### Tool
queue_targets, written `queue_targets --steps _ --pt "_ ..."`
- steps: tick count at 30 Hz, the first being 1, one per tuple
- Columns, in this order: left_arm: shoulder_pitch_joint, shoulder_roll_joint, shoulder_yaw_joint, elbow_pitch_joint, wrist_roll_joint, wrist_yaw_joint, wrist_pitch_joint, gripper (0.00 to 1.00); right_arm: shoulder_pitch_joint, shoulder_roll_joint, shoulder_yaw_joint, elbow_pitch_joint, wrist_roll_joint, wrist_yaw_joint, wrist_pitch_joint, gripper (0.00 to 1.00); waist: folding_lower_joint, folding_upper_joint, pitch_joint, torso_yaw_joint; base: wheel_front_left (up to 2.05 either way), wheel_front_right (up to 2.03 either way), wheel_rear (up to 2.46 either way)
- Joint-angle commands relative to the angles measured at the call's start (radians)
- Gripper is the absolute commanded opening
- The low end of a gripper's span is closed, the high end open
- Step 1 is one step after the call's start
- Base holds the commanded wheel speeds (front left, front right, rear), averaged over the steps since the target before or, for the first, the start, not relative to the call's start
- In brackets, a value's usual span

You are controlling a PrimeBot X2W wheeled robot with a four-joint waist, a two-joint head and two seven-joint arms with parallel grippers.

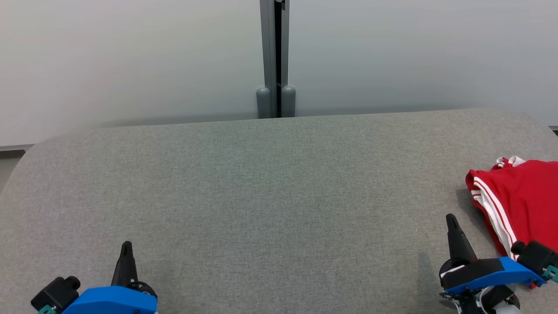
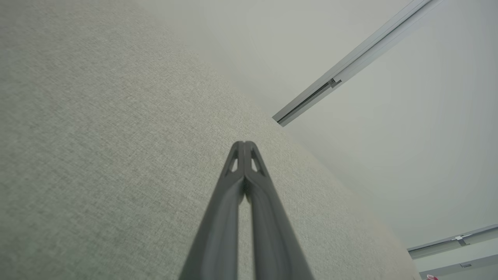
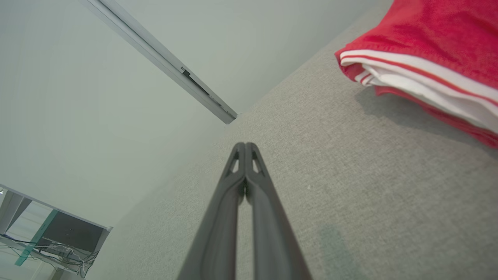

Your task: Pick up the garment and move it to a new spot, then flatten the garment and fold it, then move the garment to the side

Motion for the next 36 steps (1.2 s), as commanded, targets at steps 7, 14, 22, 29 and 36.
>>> queue_targets --steps 7,14,22,29,36 --pt "-0.034 0.003 0.006 -0.034 -0.111 -0.001 0.028 0.0 -0.002 -0.007 -0.008 -0.036 0.116 0.0 0.028 0.0 0.0 -0.0001 0.0 0.001 0.0 0.0 0.0" --pt "-0.038 0.003 0.011 -0.048 -0.197 -0.001 0.049 0.0 0.003 -0.008 -0.013 -0.051 0.205 0.0 0.049 0.0 0.0 -0.0001 0.0 0.002 0.0 0.0 0.0" --pt "-0.042 0.003 0.015 -0.062 -0.278 -0.001 0.069 0.0 0.007 -0.008 -0.017 -0.065 0.287 0.0 0.07 0.0 0.0 -0.0001 -0.001 0.003 0.0 0.0 0.0" --pt "-0.047 0.003 0.019 -0.075 -0.354 -0.001 0.089 0.0 0.011 -0.009 -0.022 -0.078 0.364 0.0 0.089 0.0 0.0 -0.0001 -0.001 0.004 0.0 0.0 0.0" --pt "-0.052 0.003 0.023 -0.086 -0.425 -0.001 0.107 0.0 0.015 -0.009 -0.025 -0.091 0.437 0.0 0.107 0.0 0.0 -0.0001 -0.001 0.005 0.0 0.0 0.0"
